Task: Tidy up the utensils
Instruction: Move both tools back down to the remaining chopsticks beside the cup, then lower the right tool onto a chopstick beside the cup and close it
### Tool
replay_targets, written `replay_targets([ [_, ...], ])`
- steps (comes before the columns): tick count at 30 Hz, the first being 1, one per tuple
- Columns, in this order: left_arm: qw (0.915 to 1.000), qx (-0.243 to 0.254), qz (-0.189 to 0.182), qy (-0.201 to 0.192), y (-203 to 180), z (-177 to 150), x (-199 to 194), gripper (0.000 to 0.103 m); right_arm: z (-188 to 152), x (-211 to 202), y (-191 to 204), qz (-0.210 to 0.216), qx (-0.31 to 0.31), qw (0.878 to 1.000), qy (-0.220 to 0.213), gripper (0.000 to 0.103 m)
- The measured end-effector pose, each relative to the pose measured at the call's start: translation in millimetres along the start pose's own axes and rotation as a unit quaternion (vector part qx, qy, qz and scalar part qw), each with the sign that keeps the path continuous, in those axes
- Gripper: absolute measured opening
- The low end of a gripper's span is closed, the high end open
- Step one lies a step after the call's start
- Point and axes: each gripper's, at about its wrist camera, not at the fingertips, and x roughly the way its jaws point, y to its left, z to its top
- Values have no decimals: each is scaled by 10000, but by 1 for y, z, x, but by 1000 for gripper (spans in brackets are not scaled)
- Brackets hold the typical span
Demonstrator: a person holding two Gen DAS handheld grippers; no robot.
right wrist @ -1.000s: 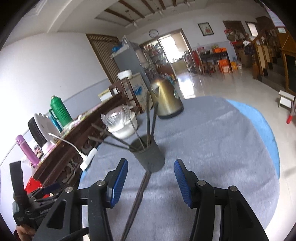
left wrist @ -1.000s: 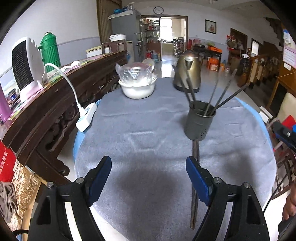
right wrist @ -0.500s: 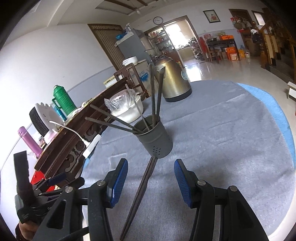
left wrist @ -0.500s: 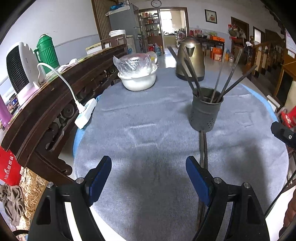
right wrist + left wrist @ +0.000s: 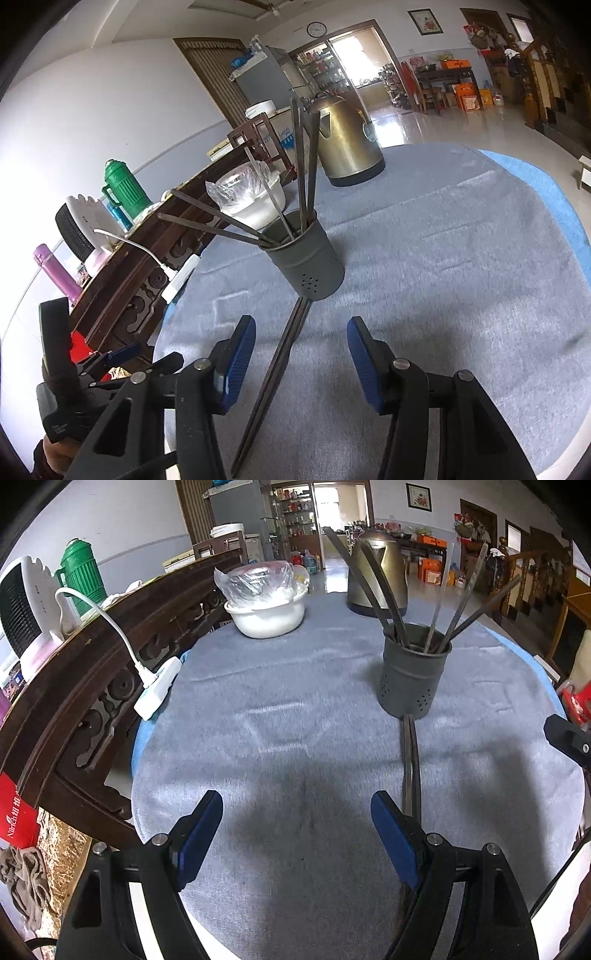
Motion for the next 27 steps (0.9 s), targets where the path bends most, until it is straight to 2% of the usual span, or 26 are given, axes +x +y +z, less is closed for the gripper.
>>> replay_targets([
  [3,10000,-50,-48,56,4,-3,4,83,-1,8,0,-17,43,9999,138,40],
  [10,9996,-183,-129,195,16,-15,14,83,-1,39,5,39,116,9988,481,39],
  [17,9986,-368,-212,330,29,-21,23,83,0,90,18,29,-120,9959,898,29],
  [21,9978,-472,-241,406,36,-24,27,83,-5,124,20,-159,-226,9920,1234,24],
  [27,9965,-627,-272,488,44,-26,33,83,-7,148,20,-350,-332,9881,1463,22],
])
